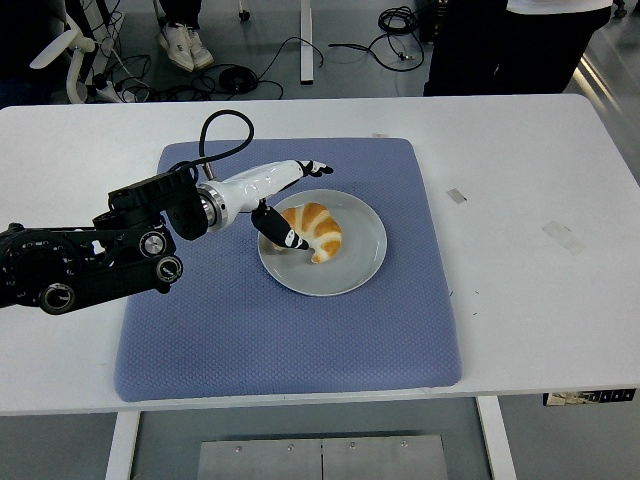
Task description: Place the bread on the table
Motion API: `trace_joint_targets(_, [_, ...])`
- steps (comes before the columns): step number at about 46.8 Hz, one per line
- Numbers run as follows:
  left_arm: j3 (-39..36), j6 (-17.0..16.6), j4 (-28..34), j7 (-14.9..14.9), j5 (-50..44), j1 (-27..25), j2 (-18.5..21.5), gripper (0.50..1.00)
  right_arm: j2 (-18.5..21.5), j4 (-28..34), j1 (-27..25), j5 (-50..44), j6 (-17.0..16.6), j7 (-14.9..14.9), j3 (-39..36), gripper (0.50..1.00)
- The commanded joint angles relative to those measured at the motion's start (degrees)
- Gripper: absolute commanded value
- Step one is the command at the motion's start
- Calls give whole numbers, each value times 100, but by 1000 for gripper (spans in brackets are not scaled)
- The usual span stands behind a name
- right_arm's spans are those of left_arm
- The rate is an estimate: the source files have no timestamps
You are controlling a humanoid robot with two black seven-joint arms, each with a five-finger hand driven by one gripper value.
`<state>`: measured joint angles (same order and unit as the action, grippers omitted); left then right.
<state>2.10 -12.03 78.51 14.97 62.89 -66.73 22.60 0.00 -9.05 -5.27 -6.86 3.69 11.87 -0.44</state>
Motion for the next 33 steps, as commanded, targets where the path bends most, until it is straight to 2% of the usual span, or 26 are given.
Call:
trace_joint_targets(1, [-51,8,-11,6,127,-16,-10,943,0,0,0,0,0,0,0,1000])
trace_joint_targets(28, [-280,219,-99,6,250,-174,-45,937,0,0,0,0,0,0,0,1000])
trace_joint_targets(33, [-315,368,-143,-3,303,-192,-45,924,0,0,0,0,0,0,0,1000])
